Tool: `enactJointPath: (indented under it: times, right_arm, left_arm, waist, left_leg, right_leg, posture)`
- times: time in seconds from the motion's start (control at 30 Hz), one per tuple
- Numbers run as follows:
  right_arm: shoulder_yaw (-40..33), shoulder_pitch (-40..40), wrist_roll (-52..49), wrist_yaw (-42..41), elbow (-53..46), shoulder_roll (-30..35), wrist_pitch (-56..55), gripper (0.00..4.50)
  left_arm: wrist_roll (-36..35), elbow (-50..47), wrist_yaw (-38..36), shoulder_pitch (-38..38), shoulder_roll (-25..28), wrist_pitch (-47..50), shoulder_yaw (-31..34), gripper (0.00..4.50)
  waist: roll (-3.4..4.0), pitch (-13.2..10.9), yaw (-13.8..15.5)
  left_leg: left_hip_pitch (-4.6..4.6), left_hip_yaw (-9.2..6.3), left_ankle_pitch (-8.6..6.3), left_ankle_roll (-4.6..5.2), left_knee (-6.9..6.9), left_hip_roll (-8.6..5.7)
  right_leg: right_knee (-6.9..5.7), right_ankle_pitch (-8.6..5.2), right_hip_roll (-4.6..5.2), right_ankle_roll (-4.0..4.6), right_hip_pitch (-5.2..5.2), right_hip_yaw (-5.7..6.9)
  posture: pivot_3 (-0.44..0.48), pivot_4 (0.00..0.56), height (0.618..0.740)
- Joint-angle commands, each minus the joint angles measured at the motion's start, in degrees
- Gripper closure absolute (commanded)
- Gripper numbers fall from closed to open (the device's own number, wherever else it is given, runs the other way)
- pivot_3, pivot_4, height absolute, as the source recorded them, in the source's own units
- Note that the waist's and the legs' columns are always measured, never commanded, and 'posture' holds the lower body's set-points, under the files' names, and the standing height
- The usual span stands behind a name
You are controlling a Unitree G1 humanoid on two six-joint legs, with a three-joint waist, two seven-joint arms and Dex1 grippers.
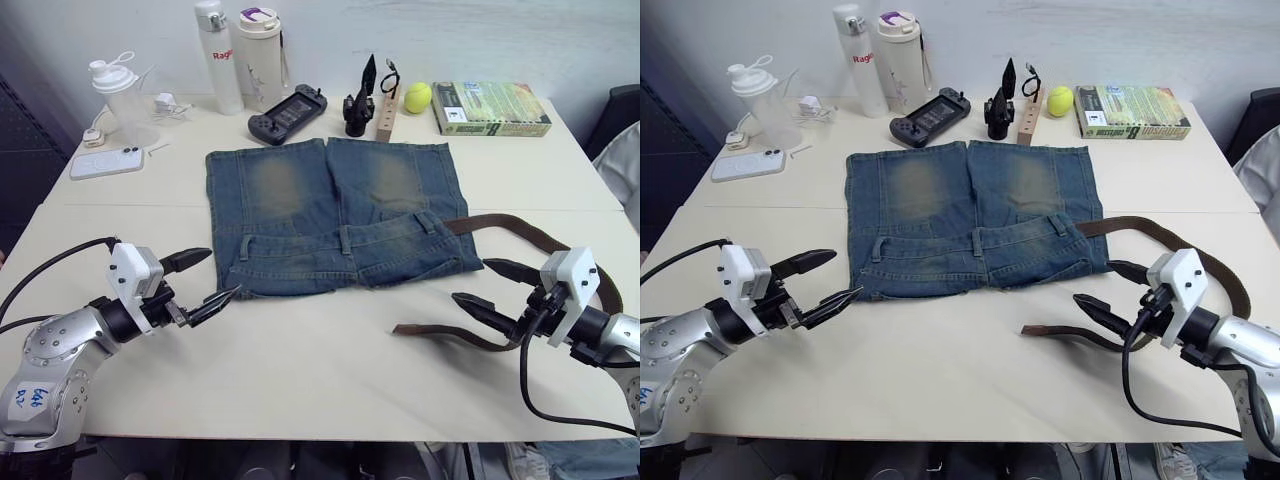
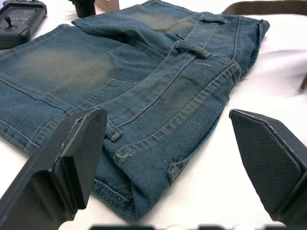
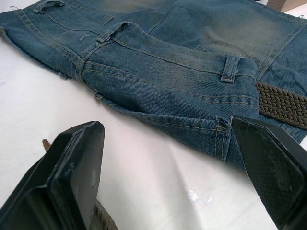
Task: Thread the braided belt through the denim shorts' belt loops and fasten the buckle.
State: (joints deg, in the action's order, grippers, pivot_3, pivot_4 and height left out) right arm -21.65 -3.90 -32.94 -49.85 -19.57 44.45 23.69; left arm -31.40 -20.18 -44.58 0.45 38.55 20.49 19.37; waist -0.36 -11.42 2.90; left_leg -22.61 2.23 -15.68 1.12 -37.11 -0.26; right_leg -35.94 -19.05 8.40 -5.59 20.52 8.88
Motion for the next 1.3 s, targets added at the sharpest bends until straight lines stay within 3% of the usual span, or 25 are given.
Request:
enactJointPath:
  times: [0.03, 0.3, 0.5, 0.63, 0.93, 1.07, 1.3]
  right_arm:
    - [-1.1, 0.0, -0.7, -0.1, -1.2, -0.1, -0.4, 0.03]
    - [-0.6, -0.4, -0.7, -1.6, -1.5, 1.1, 0.4, 0.03]
    - [1.8, -1.8, -0.5, -6.8, -3.4, 5.0, 1.9, 0.03]
    - [6.3, -3.7, 3.6, -10.8, -4.7, 10.6, 1.4, 0.03]
    - [15.5, -1.7, 13.5, -7.2, -0.8, 14.9, 6.7, 0.03]
    - [15.8, -1.9, 13.7, -7.4, 0.0, 14.8, 8.3, 1.08]
    - [15.7, -1.7, 14.2, -7.6, 0.4, 14.4, 8.2, 4.46]
  left_arm:
    - [-1.2, -1.3, -0.7, -0.7, 0.6, 0.3, 0.2, 0.00]
    - [-1.6, -0.2, -2.6, -2.4, 0.8, 0.8, -0.8, 0.00]
    - [-1.2, -2.3, -8.2, -2.2, 3.4, 1.8, -5.8, 0.00]
    - [-0.5, -3.7, -10.1, -2.5, 4.4, 1.0, -8.4, 0.00]
    - [-1.2, -4.4, -9.2, -4.4, 3.5, 1.9, -9.0, 0.00]
    - [-1.3, -4.5, -9.0, -4.4, 3.4, 2.0, -8.8, 0.00]
    - [-2.0, -5.4, -9.0, -4.5, 3.0, 2.6, -9.2, 0.00]
  waist:
    - [0.00, 0.0, 0.0]
    - [0.00, 0.0, 0.0]
    - [0.00, 0.0, 0.0]
    - [0.05, 0.0, 0.0]
    - [0.06, 0.0, 0.0]
    - [0.06, 0.0, 0.1]
    - [0.06, 0.0, 0.2]
  left_leg:
    - [0.00, 0.00, 0.00, 0.00, 0.00, 0.00]
    - [0.00, 0.00, -0.01, 0.00, 0.00, 0.00]
    - [0.00, 0.01, -0.01, 0.00, 0.00, 0.00]
    - [0.00, 0.03, -0.03, 0.01, 0.00, 0.00]
    - [-0.02, 0.02, -0.08, -0.02, 0.00, 0.03]
    - [-0.01, 0.02, -0.08, -0.02, -0.04, 0.02]
    - [0.00, -0.01, -0.09, -0.02, -0.02, 0.03]
  right_leg:
    - [0.00, 0.00, 0.00, 0.00, 0.00, 0.00]
    - [0.01, 0.00, 0.00, 0.00, 0.00, 0.00]
    - [0.01, 0.00, -0.01, 0.00, 0.00, 0.01]
    - [0.03, 0.00, 0.00, 0.00, 0.01, 0.00]
    - [0.09, 0.00, 0.03, 0.00, 0.00, 0.01]
    - [0.08, 0.00, 0.02, 0.00, -0.03, 0.05]
    - [0.10, 0.00, 0.01, 0.00, -0.06, 0.05]
  posture:
    - [0.000, 0.150, 0.720]
    - [0.000, 0.150, 0.720]
    - [0.000, 0.150, 0.720]
    - [0.000, 0.150, 0.720]
    - [0.000, 0.150, 0.720]
    - [0.000, 0.150, 0.720]
    - [0.000, 0.150, 0.720]
